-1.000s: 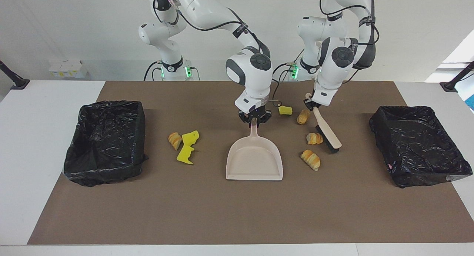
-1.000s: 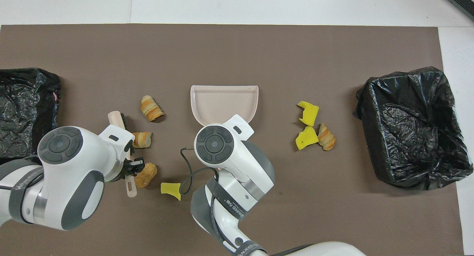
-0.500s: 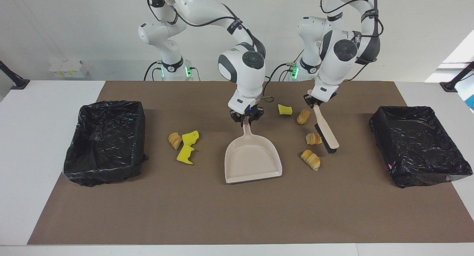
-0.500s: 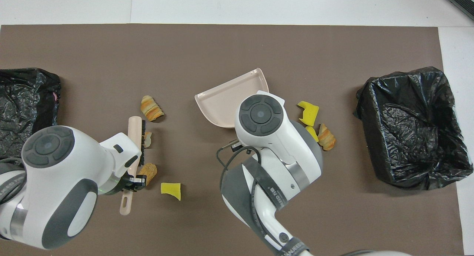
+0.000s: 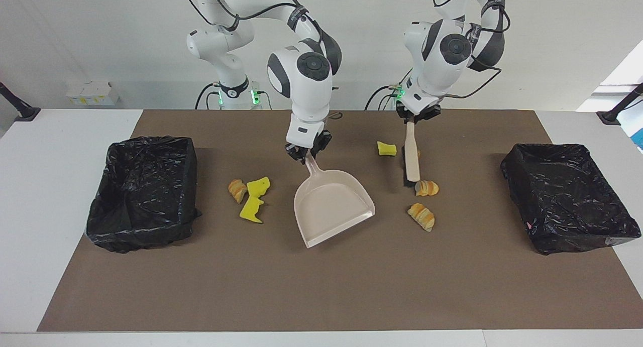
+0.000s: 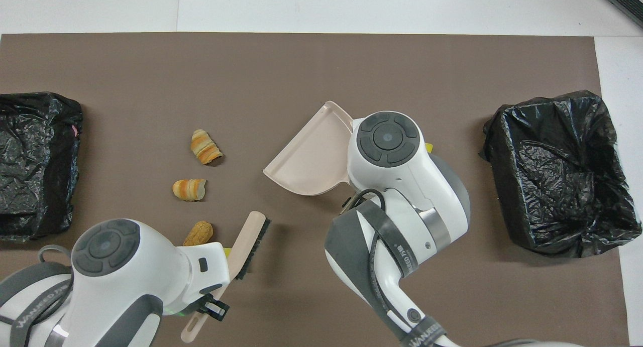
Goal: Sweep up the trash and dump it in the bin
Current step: 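Sweep the bread rolls and sponge into the dustpan with the left gripper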
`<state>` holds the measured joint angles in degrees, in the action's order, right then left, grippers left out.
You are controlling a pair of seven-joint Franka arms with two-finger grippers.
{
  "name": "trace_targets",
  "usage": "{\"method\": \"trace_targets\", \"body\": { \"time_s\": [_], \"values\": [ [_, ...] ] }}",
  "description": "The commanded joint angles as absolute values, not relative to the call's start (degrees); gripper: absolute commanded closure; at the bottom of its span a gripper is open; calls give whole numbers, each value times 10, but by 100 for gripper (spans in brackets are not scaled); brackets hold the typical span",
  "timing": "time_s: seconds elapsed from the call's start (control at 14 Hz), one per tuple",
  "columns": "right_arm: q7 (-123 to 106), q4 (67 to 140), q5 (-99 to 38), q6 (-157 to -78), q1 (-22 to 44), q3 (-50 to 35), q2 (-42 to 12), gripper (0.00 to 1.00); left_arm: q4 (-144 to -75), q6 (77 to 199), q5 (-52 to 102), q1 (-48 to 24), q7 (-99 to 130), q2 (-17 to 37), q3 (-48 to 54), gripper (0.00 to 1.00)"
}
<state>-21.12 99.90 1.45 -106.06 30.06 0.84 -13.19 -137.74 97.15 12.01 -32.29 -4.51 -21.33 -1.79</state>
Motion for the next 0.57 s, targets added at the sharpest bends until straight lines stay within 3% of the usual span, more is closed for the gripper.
{"method": "trace_targets", "body": {
  "time_s": [0.0, 0.36, 0.5],
  "values": [
    [-359, 1016, 12, -1060, 277, 5, -122, 100, -1451, 982, 127, -376, -65, -276, -28, 100],
    [-537, 1039, 28, -1071, 259, 7, -117, 100, -1509, 1013, 114, -382, -81, -292, -29, 100],
    [-582, 1039, 61, -1073, 260, 6, -117, 100, -1511, 1024, 91, -324, -132, -286, -28, 100]
  ]
}}
